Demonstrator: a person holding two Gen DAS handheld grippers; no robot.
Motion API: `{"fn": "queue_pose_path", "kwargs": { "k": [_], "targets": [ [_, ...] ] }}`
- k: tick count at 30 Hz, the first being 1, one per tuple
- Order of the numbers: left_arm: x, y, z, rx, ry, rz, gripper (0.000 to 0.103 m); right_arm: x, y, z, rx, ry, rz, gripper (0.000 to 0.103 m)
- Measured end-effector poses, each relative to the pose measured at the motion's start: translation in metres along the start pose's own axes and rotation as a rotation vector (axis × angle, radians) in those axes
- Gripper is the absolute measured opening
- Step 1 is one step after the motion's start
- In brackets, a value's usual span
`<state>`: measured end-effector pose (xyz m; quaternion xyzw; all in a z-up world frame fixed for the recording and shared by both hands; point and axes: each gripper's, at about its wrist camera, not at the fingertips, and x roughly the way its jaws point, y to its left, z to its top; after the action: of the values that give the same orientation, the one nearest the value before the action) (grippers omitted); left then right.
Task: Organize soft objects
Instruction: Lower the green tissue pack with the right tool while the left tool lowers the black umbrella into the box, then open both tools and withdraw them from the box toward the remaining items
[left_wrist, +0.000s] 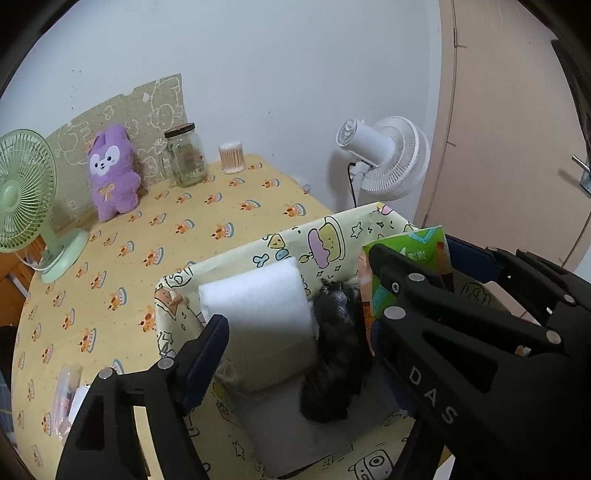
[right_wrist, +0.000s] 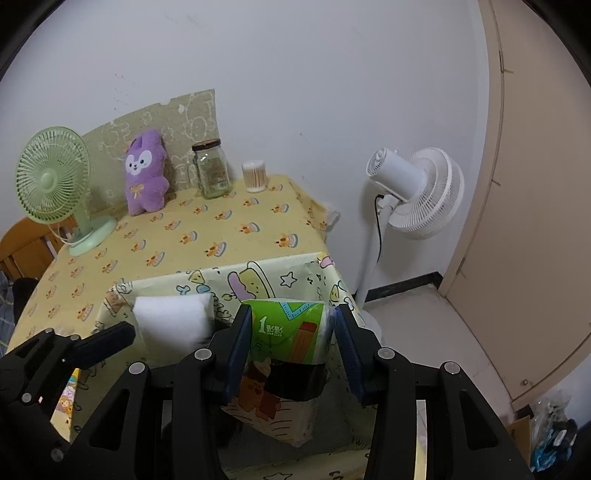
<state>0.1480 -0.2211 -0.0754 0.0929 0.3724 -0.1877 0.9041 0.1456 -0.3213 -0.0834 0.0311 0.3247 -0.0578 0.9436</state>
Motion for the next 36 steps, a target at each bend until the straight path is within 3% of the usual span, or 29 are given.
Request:
{"fn": "queue_pose_path", "kwargs": {
  "k": [3, 5, 6, 7, 9, 36],
  "targets": [
    [-0.001, -0.001, 0.0, 0.002, 0.006, -0.016, 0.086, 0.002, 0.001, -0.001, 0.001, 0.01, 0.02, 0.053],
    [-0.003, -0.002, -0.001, 0.008, 0.002, -0.013, 0.086, 0.001, 0.002, -0.001, 0.002, 0.017, 0.052, 0.063],
    [-0.003, -0.002, -0.001, 0.012, 0.0, -0.005, 0.087, -0.001, 0.003, -0.001, -0.001, 0.017, 0.056, 0.073],
    [-0.005, -0.001, -0.002, 0.01, -0.003, -0.005, 0.087, -0.002, 0.005, -0.001, -0.006, 0.017, 0.04, 0.083],
    [-0.008, 0.0, -0.002, 0.001, -0.006, -0.006, 0.088, -0.009, 0.008, -0.001, -0.012, -0.003, 0.003, 0.091],
    [-0.067, 0.04, -0.012, -0.039, -0.112, 0.05, 0.096, -0.06, 0.059, 0.005, -0.046, -0.073, 0.019, 0.092]
  ]
}}
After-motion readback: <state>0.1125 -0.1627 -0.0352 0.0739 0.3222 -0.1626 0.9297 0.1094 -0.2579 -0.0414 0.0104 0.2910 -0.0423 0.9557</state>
